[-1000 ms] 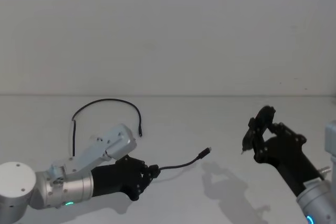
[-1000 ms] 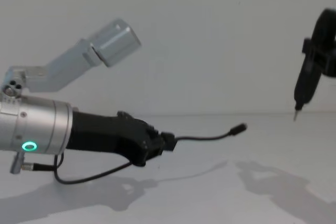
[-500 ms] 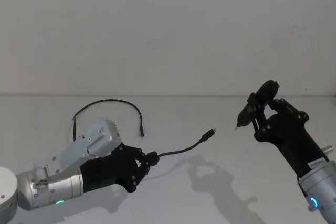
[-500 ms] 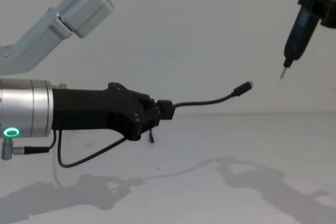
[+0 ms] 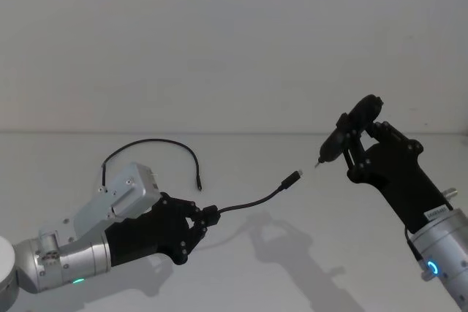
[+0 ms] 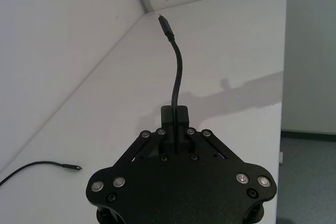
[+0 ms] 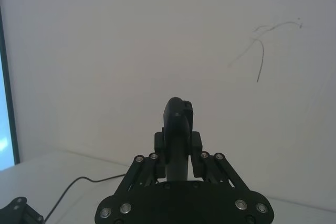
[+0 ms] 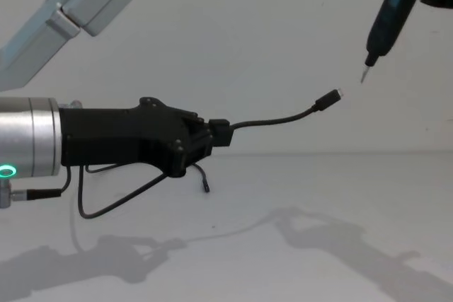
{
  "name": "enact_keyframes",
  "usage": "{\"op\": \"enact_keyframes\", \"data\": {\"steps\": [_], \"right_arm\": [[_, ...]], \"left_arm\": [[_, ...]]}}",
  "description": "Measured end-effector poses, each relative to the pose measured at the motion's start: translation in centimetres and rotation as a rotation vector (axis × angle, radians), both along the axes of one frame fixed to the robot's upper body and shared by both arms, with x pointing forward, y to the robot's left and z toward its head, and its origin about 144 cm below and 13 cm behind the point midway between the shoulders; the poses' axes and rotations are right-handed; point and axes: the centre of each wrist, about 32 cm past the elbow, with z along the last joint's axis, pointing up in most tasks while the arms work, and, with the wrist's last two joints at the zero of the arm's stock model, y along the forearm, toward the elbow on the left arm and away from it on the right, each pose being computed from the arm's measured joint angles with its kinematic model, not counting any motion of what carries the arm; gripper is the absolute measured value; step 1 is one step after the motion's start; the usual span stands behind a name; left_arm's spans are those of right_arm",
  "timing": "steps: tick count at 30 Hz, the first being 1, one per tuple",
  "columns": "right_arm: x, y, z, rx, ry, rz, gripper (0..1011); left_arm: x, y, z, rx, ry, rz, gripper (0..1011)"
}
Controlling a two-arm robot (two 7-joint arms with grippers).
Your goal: Pick up the data cable with the one hand.
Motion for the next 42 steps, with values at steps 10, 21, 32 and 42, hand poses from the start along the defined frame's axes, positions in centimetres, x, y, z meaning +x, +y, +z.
{"op": "enact_keyframes", "data": {"steps": [10, 21, 32, 42], "right_arm": [[0.56, 0.31, 0.13, 0.024, 0.008, 0.022, 263], [0.89, 0.45, 0.15, 0.038, 0.018, 0.038, 263], [0.85, 0.44, 0.15, 0.041, 0.028, 0.041, 263], [0.83, 0.48, 0.12, 0.045, 0.035, 0.041, 263]], "left_arm": [[-0.11, 0.11, 0.06, -0.008, -0.01, -0.002, 39], [-0.16, 0.16, 0.09, -0.012, -0.014, -0.003, 39], [-0.18, 0.19, 0.11, -0.013, -0.016, -0.003, 39], [-0.19, 0.2, 0.1, -0.014, -0.017, -0.003, 39]]}}
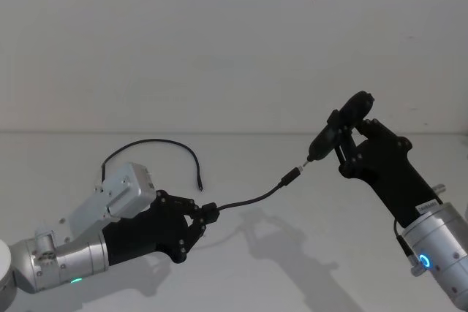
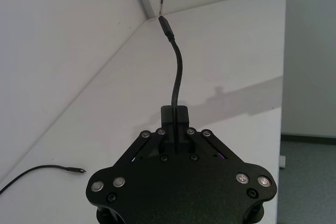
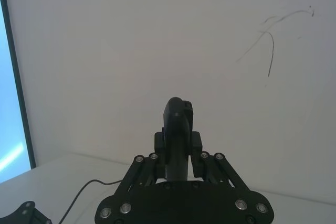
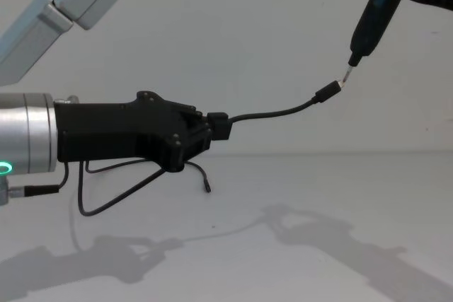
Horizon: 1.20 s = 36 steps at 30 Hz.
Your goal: Pick up the data cable with the one hand.
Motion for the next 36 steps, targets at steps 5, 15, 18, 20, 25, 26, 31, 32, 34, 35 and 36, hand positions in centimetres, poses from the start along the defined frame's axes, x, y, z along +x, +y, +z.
{"op": "enact_keyframes", "data": {"steps": [5, 15, 18, 20, 25, 26, 31, 32, 34, 35, 36], "right_arm": [[0.08, 0.06, -0.07, 0.003, 0.004, 0.002, 263], [0.25, 0.19, -0.25, 0.006, 0.012, 0.004, 263], [0.28, 0.22, -0.29, 0.007, 0.014, 0.005, 263], [0.31, 0.24, -0.32, 0.007, 0.015, 0.005, 263], [0.34, 0.27, -0.34, 0.008, 0.016, 0.005, 263], [0.35, 0.27, -0.35, 0.008, 0.017, 0.005, 263], [0.37, 0.28, -0.39, 0.008, 0.019, 0.005, 263], [0.37, 0.29, -0.39, 0.008, 0.019, 0.005, 263], [0.38, 0.3, -0.4, 0.009, 0.019, 0.005, 263], [0.38, 0.3, -0.4, 0.009, 0.019, 0.005, 263], [0.39, 0.31, -0.41, 0.009, 0.02, 0.005, 263]], "left_arm": [[0.0, 0.0, 0.0, 0.0, 0.0, 0.0, 39], [0.0, 0.0, 0.0, 0.0, 0.0, 0.0, 40], [0.0, 0.0, 0.0, 0.0, 0.0, 0.0, 40], [0.0, 0.0, 0.0, 0.0, 0.0, 0.0, 39], [0.0, 0.0, 0.0, 0.0, 0.0, 0.0, 39], [0.0, 0.0, 0.0, 0.0, 0.0, 0.0, 39], [0.0, 0.0, 0.0, 0.0, 0.0, 0.0, 39], [0.0, 0.0, 0.0, 0.0, 0.0, 0.0, 39], [0.0, 0.0, 0.0, 0.0, 0.0, 0.0, 39], [0.0, 0.0, 0.0, 0.0, 0.0, 0.0, 39], [0.0, 0.0, 0.0, 0.0, 0.0, 0.0, 39]]}}
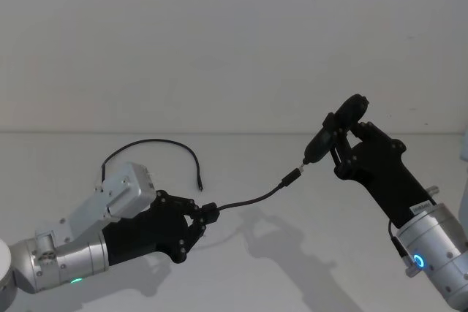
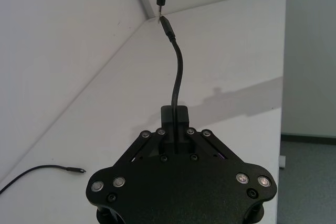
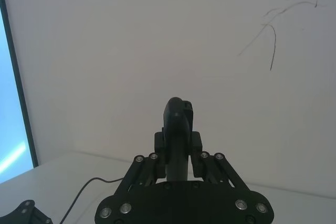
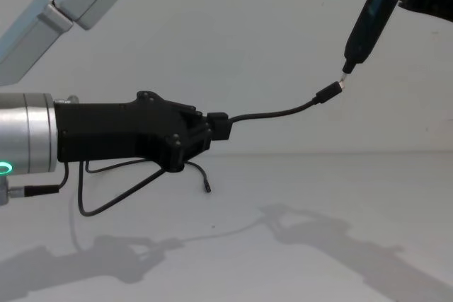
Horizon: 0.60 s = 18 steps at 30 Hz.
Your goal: Pick up the data cable with the one hand.
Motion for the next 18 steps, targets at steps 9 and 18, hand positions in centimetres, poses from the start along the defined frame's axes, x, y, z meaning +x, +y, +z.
{"op": "enact_keyframes", "data": {"steps": [9, 18], "right_arm": [[0.02, 0.02, -0.01, 0.001, 0.0, 0.0, 263], [0.03, 0.02, -0.02, 0.001, 0.001, 0.0, 263]], "left_arm": [[0.0, 0.0, 0.0, 0.0, 0.0, 0.0, 39], [0.0, 0.0, 0.0, 0.0, 0.0, 0.0, 39]]}}
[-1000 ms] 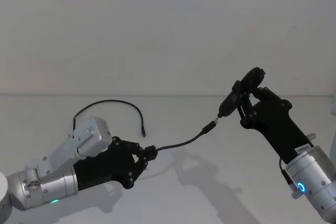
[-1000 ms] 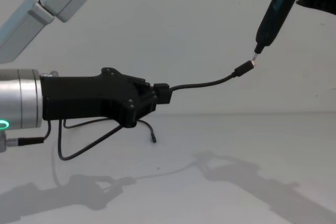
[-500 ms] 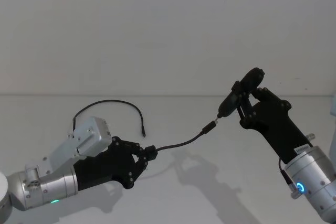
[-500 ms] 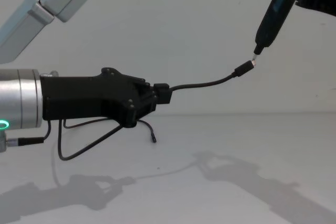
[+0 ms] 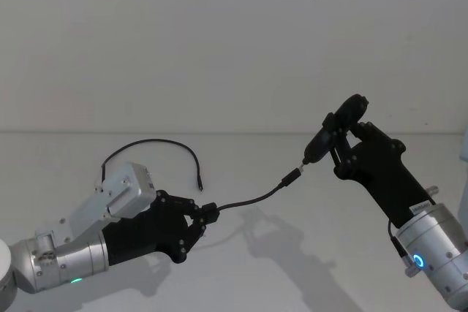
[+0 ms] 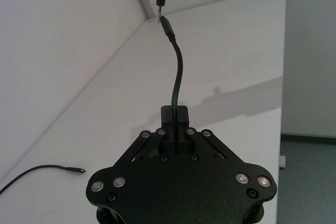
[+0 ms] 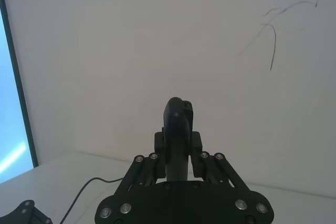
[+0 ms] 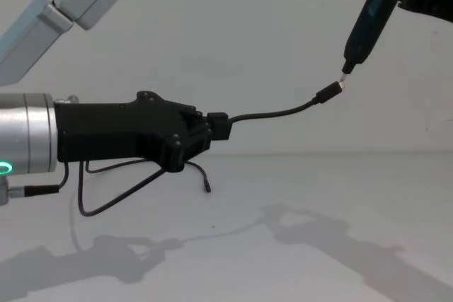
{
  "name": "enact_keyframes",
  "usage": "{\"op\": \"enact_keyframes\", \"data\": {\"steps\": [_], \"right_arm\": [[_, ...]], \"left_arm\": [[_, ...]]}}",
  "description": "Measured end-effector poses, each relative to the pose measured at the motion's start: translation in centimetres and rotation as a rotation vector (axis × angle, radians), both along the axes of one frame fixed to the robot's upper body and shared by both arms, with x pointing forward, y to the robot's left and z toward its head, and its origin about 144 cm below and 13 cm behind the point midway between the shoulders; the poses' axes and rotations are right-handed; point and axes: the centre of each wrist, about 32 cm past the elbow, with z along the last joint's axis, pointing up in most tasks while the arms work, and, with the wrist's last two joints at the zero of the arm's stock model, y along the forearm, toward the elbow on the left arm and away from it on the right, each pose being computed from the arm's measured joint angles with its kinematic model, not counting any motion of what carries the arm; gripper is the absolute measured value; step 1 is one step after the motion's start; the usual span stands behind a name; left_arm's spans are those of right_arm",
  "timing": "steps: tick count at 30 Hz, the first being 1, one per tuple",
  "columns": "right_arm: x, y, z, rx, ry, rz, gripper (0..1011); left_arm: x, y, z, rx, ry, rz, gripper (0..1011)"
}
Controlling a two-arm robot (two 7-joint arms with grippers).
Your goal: Pick up the data cable with the one hand.
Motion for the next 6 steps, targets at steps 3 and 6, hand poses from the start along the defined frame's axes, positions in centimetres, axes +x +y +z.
{"op": "enact_keyframes", "data": {"steps": [3, 6], "right_arm": [[0.0, 0.0, 0.0, 0.0, 0.0, 0.0, 263], [0.0, 0.0, 0.0, 0.0, 0.0, 0.0, 263]], "left_arm": [[0.0, 0.0, 0.0, 0.0, 0.0, 0.0, 39], [0.0, 0.0, 0.0, 0.0, 0.0, 0.0, 39]]}}
